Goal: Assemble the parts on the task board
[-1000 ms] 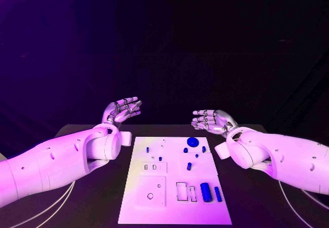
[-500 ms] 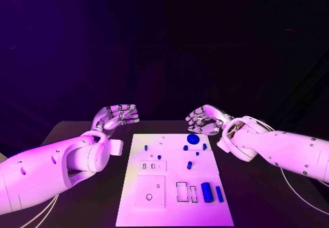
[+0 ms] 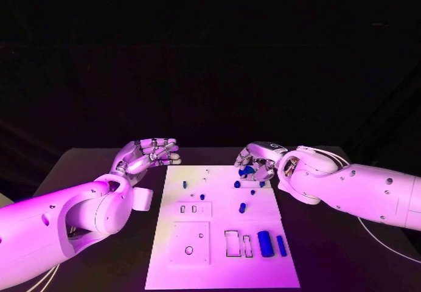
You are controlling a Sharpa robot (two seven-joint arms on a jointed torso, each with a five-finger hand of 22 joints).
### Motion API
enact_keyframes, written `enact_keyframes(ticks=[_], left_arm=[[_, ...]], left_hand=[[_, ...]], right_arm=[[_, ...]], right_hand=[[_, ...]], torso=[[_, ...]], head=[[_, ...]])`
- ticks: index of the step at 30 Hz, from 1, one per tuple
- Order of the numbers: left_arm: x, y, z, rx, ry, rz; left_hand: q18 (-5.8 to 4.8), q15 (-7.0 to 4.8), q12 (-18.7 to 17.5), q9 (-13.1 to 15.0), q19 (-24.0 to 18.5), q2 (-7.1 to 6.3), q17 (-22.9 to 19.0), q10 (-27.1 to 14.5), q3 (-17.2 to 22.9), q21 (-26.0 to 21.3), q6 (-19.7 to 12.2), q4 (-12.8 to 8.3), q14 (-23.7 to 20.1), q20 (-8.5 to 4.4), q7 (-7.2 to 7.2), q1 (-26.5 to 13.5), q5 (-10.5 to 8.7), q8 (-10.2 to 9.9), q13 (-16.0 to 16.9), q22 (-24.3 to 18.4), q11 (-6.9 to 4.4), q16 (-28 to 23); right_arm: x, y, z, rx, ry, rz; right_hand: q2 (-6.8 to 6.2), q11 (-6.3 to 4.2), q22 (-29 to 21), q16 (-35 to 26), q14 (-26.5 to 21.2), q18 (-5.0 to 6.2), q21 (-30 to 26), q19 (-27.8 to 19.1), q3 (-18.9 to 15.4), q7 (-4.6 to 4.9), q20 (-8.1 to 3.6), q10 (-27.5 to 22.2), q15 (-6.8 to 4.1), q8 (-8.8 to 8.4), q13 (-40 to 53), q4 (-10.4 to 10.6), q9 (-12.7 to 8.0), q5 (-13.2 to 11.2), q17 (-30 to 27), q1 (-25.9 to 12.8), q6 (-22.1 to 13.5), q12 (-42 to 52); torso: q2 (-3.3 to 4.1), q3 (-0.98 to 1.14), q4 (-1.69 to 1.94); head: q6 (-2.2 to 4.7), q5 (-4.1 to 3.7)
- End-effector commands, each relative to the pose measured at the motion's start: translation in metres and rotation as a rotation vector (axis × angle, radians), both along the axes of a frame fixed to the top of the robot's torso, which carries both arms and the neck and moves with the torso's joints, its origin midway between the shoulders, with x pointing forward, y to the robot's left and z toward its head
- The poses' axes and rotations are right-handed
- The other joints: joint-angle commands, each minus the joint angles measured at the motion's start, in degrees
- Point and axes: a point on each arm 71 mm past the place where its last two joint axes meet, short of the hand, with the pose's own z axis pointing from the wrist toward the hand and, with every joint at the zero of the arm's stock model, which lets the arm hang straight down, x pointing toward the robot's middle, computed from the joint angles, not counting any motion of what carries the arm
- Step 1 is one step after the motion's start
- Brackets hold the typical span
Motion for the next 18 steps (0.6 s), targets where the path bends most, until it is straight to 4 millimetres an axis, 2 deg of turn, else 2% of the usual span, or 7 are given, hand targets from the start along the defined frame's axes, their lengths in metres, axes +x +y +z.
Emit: enact_keyframes(ticks=[1, 3, 9, 13, 18], left_arm=[[-0.0045, -0.0067, 0.0025, -0.019, 0.004, -0.061], [-0.0059, -0.0073, 0.0031, -0.024, 0.005, -0.067], [-0.0083, -0.0064, 0.0041, -0.030, 0.006, -0.074], [-0.0087, -0.0055, 0.0044, -0.031, 0.007, -0.075], [-0.0085, -0.0039, 0.0042, -0.030, 0.009, -0.073]], left_hand=[[0.63, -0.04, -0.3, 0.1, 0.0, -0.64, 1.4, 0.9, 0.7, 0.8, 0.6, -0.2, -0.3, -0.10, -0.18, -0.2, 0.01, 0.3, 0.1, 0.4, -0.03, 1.8], [0.58, -0.06, -0.3, 0.1, -0.3, -0.71, 2.5, 1.1, 0.9, 1.3, 0.7, -0.3, -1.0, -0.14, -0.19, -0.3, 0.01, 0.3, 0.0, 0.7, -0.06, 3.0], [0.55, -0.03, -0.3, 0.1, -0.8, -0.72, 3.6, 1.3, 1.1, 1.8, 0.8, -0.4, -2.1, -0.14, -0.22, -0.4, 0.01, 0.4, 0.0, 1.0, -0.08, 4.3], [0.55, -0.03, -0.3, 0.1, -0.8, -0.72, 3.6, 1.3, 1.1, 1.8, 0.8, -0.4, -2.1, -0.14, -0.22, -0.4, 0.01, 0.4, 0.0, 1.0, -0.08, 4.3], [0.55, -0.02, -0.3, 0.1, -1.0, -0.67, 4.0, 1.3, 1.3, 2.0, 0.9, -0.4, -2.6, -0.13, -0.22, -0.5, 0.01, 0.5, 0.0, 1.2, -0.09, 5.0]], right_arm=[[-0.0009, 0.0002, -0.0072, -0.136, 0.016, 0.005], [-0.0012, 0.0006, -0.0093, -0.150, 0.019, 0.005], [-0.0009, 0.0027, -0.0128, -0.171, 0.008, -0.004], [0.0002, 0.0035, -0.0132, -0.177, -0.005, -0.016], [0.0014, 0.0043, -0.0138, -0.185, -0.010, -0.026]], right_hand=[[0.45, 0.09, 10.9, 10.5, 1.8, -1.62, 9.6, 1.8, -1.8, -0.37, 0.05, -1.1, 0.00, -0.36, 0.7, 1.0, 0.8, 0.3, 9.3, 1.2, -0.2, 0.3], [0.62, 0.14, 18.6, 16.5, 2.3, -2.57, 16.1, 2.9, -2.7, -0.44, 0.18, -1.3, 0.04, -0.52, 1.2, 2.0, 1.4, 0.3, 15.1, 2.0, -0.3, 0.5], [0.80, 0.09, 29.5, 24.4, 3.3, -3.98, 25.0, 5.0, -3.5, -0.42, 0.42, -1.2, 0.03, -0.67, 1.8, 3.6, 2.2, 0.5, 22.9, 3.1, -0.2, 0.6], [0.89, 0.09, 31.9, 25.8, 3.4, -4.30, 27.0, 5.4, -3.5, -0.26, 0.57, -1.3, 0.02, -0.66, 1.9, 4.1, 2.5, 0.7, 24.2, 3.4, -0.1, 0.6], [1.04, 0.10, 32.5, 26.2, 3.4, -4.36, 27.5, 5.5, -3.4, -0.26, 0.63, -1.2, 0.04, -0.67, 2.0, 4.4, 2.6, 0.8, 24.5, 3.6, -0.1, 0.6]], torso=[[1.13, -0.30, 0.56], [1.29, -0.31, 0.64], [1.77, -0.42, 0.92], [2.02, -0.52, 1.19], [2.11, -0.53, 1.49]], head=[[-0.05, -0.49], [-0.09, -0.56], [-0.14, -0.88], [-0.17, -1.05], [-0.40, -1.36]])
